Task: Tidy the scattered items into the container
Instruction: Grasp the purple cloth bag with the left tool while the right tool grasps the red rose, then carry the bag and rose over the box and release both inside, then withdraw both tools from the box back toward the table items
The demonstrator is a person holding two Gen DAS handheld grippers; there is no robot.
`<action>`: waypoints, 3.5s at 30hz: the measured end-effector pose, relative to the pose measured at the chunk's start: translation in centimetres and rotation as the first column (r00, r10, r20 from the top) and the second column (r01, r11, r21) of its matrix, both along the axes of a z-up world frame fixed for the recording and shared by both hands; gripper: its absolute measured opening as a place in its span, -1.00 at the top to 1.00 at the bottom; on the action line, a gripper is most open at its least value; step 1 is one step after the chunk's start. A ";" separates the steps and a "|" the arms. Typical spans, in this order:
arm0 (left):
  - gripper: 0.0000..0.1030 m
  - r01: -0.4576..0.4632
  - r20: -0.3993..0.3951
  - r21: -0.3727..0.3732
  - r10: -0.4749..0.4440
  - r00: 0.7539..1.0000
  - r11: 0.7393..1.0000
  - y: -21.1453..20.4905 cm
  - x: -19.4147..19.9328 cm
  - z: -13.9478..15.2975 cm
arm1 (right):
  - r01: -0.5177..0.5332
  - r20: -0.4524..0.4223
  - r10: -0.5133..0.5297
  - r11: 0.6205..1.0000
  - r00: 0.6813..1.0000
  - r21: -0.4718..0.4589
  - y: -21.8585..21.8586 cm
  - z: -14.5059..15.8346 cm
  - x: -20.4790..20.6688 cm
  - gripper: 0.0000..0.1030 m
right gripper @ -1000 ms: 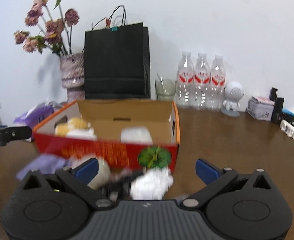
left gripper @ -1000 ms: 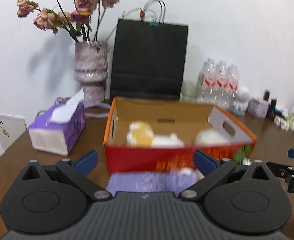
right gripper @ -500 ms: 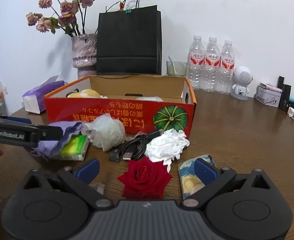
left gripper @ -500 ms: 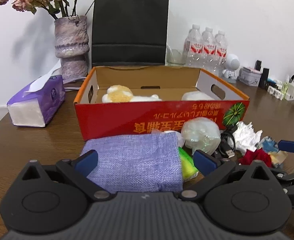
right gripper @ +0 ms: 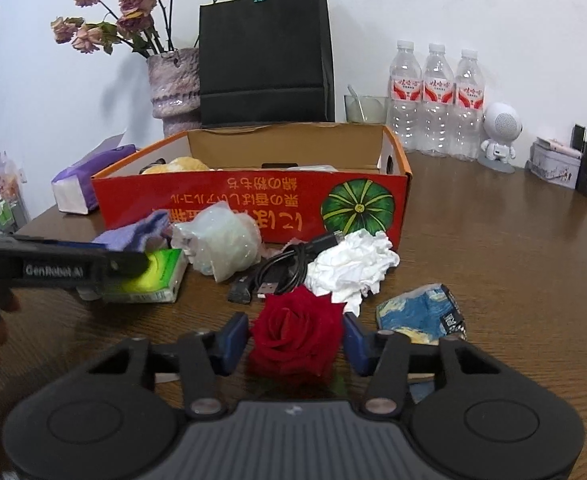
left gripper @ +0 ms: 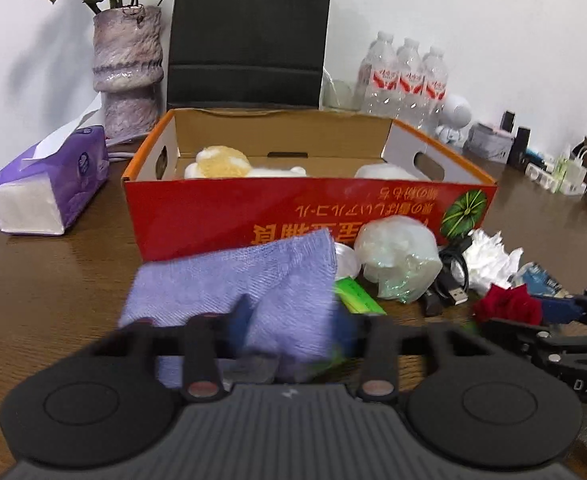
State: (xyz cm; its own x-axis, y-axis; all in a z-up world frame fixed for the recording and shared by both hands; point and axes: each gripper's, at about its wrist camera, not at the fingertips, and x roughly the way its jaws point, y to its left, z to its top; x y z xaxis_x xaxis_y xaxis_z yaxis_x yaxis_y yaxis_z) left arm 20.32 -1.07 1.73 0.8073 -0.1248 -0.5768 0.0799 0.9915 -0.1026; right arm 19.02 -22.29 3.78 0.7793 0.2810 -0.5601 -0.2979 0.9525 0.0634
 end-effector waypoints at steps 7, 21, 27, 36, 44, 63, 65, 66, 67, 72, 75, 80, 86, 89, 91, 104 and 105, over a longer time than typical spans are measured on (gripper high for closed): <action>0.63 -0.011 0.077 -0.040 0.014 0.997 0.999 0.8 -1.8 1.5 | 0.014 0.041 -0.015 0.999 0.999 0.033 -0.5 0.6 -0.5 0.23; 0.63 0.012 0.133 -0.027 -0.008 0.991 1.000 0.8 -3.6 2.6 | 0.018 0.108 -0.023 0.999 0.994 0.051 -0.6 2.1 -1.3 0.28; 0.63 0.025 0.188 -0.013 -0.022 0.982 1.000 1.3 -4.4 4.3 | 0.013 0.142 -0.021 0.998 0.990 0.053 -0.6 3.3 -1.6 0.28; 0.63 0.041 0.330 -0.001 -0.038 0.943 0.999 1.0 -2.2 9.9 | -0.007 0.239 -0.008 0.998 0.971 0.063 0.5 8.1 1.2 0.28; 0.63 0.007 0.327 -0.129 0.036 0.944 0.992 0.4 4.2 11.1 | 0.009 0.277 -0.057 0.985 0.959 0.170 2.9 11.3 7.2 0.28; 0.62 -0.111 0.190 -0.035 0.115 0.975 0.993 -0.8 13.1 6.1 | 0.080 0.107 -0.098 0.983 0.989 0.164 3.8 6.7 16.8 0.28; 0.49 -0.105 0.186 -0.022 0.107 0.977 0.994 -1.0 13.1 6.1 | 0.074 0.104 -0.090 0.985 0.991 0.155 3.9 6.6 16.8 0.27; 0.38 -0.102 0.176 -0.016 0.103 0.979 0.995 -1.1 13.2 6.0 | 0.066 0.099 -0.082 0.986 0.992 0.151 4.0 6.6 16.8 0.20; 0.02 -0.110 0.163 -0.014 0.111 0.980 0.994 -1.2 13.2 5.9 | 0.056 0.092 -0.070 0.988 0.993 0.147 4.1 6.6 16.9 0.18; -1.00 -0.238 0.163 0.025 0.231 0.959 0.971 -0.6 13.0 6.2 | 0.085 0.059 -0.090 0.993 0.994 0.079 4.0 7.2 16.9 -0.87; -1.00 -0.222 0.167 -0.018 0.222 0.961 0.975 -0.1 12.6 6.7 | 0.103 0.066 -0.111 0.989 0.992 0.106 3.0 7.8 16.7 -1.00; -1.00 -0.217 0.192 0.017 0.210 0.959 0.976 -1.0 12.1 7.1 | 0.102 0.051 -0.111 0.984 0.993 0.148 2.2 8.2 16.6 -1.00; -1.00 -0.214 0.188 0.008 0.208 0.960 0.977 -1.2 11.9 7.4 | 0.108 0.053 -0.117 0.982 0.992 0.155 2.0 8.3 16.5 -1.00; -1.00 -0.217 0.188 0.009 0.212 0.959 0.976 -1.1 11.9 7.4 | 0.106 0.049 -0.115 0.982 0.992 0.158 1.9 8.4 16.6 -1.00; -1.00 -0.218 0.189 0.010 0.213 0.959 0.976 -1.1 11.8 7.5 | 0.105 0.049 -0.114 0.982 0.992 0.157 1.9 8.4 16.6 -1.00; -1.00 -0.205 0.200 -0.013 0.203 0.958 0.979 -0.5 9.9 8.4 | 0.083 0.064 -0.091 0.988 0.994 0.129 2.0 9.1 15.5 -1.00; -1.00 -0.203 0.200 -0.018 0.203 0.959 0.979 -0.3 9.4 8.5 | 0.080 0.070 -0.089 0.989 0.994 0.121 2.0 9.2 15.1 -1.00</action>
